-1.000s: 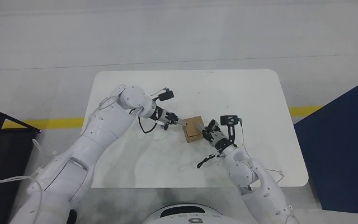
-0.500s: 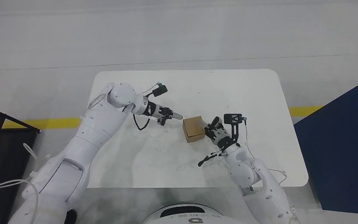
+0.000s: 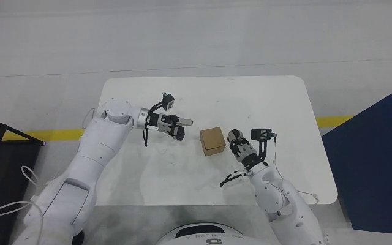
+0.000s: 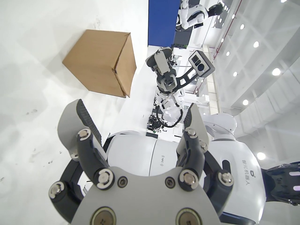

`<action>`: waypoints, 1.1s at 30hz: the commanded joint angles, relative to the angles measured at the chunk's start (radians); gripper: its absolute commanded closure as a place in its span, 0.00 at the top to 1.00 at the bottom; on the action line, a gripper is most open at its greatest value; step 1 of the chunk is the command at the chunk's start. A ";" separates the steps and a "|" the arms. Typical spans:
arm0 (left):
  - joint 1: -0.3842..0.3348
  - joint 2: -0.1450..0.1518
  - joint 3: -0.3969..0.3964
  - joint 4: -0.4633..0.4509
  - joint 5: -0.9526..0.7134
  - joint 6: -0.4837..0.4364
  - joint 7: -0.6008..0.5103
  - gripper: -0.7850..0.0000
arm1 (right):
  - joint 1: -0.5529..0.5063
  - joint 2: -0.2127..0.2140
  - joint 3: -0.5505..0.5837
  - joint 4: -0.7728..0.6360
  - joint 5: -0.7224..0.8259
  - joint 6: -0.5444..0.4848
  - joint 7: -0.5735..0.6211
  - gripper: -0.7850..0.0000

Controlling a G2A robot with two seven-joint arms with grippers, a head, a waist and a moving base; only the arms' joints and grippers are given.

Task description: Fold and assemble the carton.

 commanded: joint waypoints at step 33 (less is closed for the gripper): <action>-0.201 -0.163 0.144 0.376 -0.073 -0.170 0.130 1.00 | 0.047 0.009 -0.099 0.079 -0.169 -0.011 0.159 0.00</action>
